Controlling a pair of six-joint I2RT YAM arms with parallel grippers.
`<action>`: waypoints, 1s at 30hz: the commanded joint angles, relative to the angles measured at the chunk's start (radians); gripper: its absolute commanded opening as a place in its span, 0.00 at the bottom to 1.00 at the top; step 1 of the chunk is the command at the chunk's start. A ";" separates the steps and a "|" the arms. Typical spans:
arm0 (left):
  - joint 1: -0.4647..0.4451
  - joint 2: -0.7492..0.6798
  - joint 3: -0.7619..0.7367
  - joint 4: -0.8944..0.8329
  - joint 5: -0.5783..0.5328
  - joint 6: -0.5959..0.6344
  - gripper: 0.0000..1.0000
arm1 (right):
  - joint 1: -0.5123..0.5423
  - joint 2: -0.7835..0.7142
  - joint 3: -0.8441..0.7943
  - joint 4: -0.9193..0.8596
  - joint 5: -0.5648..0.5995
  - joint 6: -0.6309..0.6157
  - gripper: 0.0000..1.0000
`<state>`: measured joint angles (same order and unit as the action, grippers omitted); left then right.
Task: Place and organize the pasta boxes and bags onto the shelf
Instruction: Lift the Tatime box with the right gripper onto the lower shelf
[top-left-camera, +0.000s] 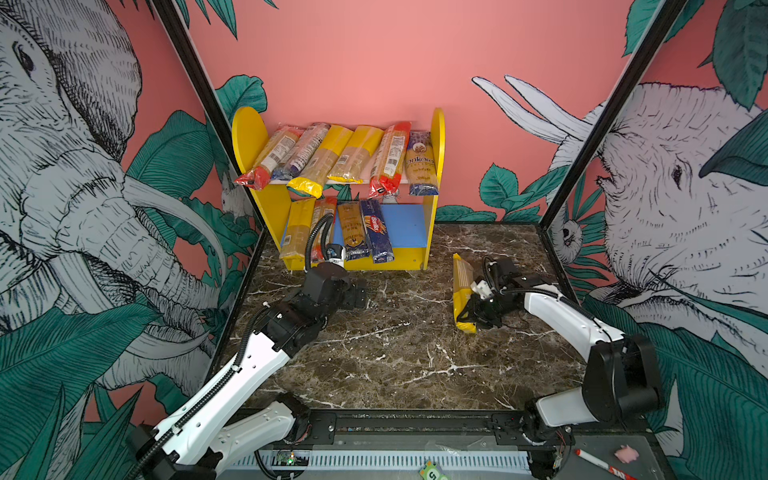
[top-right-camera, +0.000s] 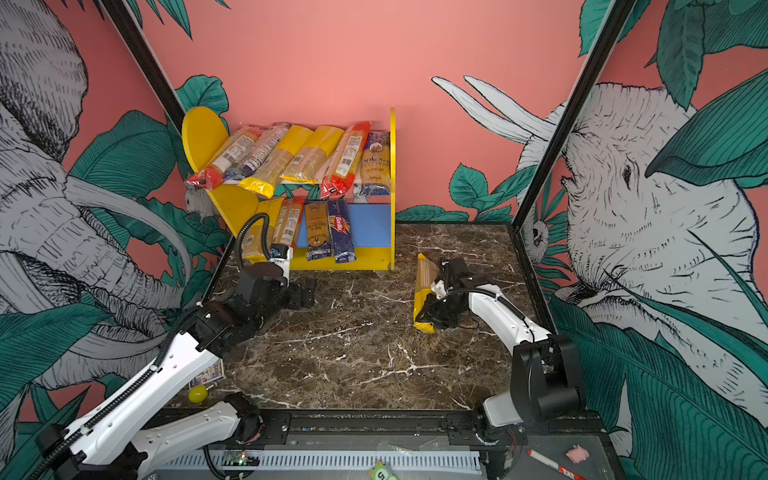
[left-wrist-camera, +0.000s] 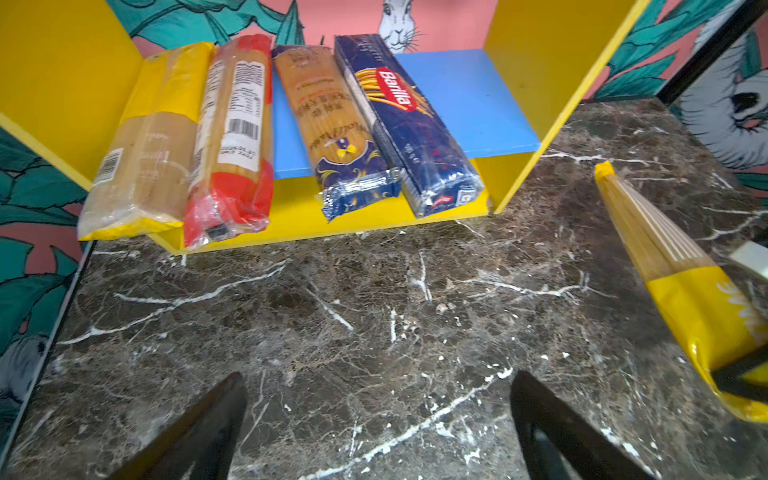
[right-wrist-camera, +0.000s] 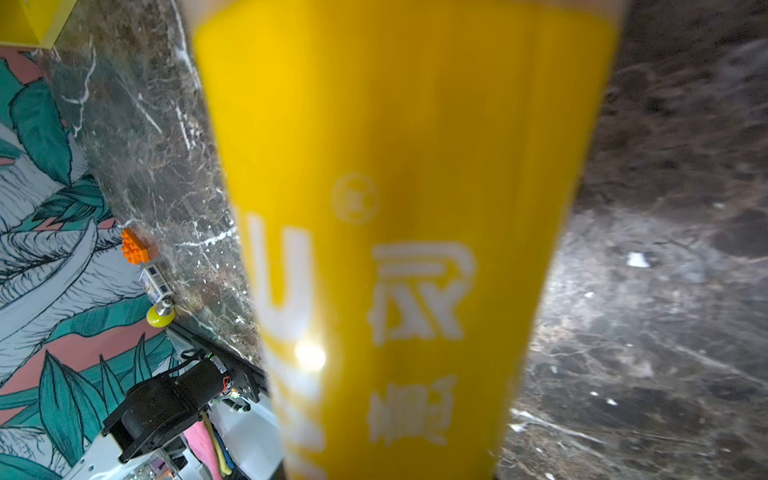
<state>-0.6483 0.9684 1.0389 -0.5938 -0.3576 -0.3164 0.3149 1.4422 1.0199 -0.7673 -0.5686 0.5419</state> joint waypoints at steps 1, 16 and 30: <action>0.015 -0.022 0.010 -0.049 0.023 0.053 0.99 | 0.058 -0.063 0.071 0.072 0.003 0.018 0.00; 0.146 -0.103 -0.075 -0.024 0.099 0.091 0.99 | 0.283 -0.009 0.220 -0.006 0.056 0.078 0.00; 0.174 -0.125 -0.080 -0.030 0.079 0.094 0.99 | 0.319 0.262 0.677 -0.134 0.075 -0.074 0.00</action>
<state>-0.4831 0.8619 0.9657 -0.6113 -0.2699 -0.2310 0.6308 1.6630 1.5623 -0.9424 -0.5117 0.5812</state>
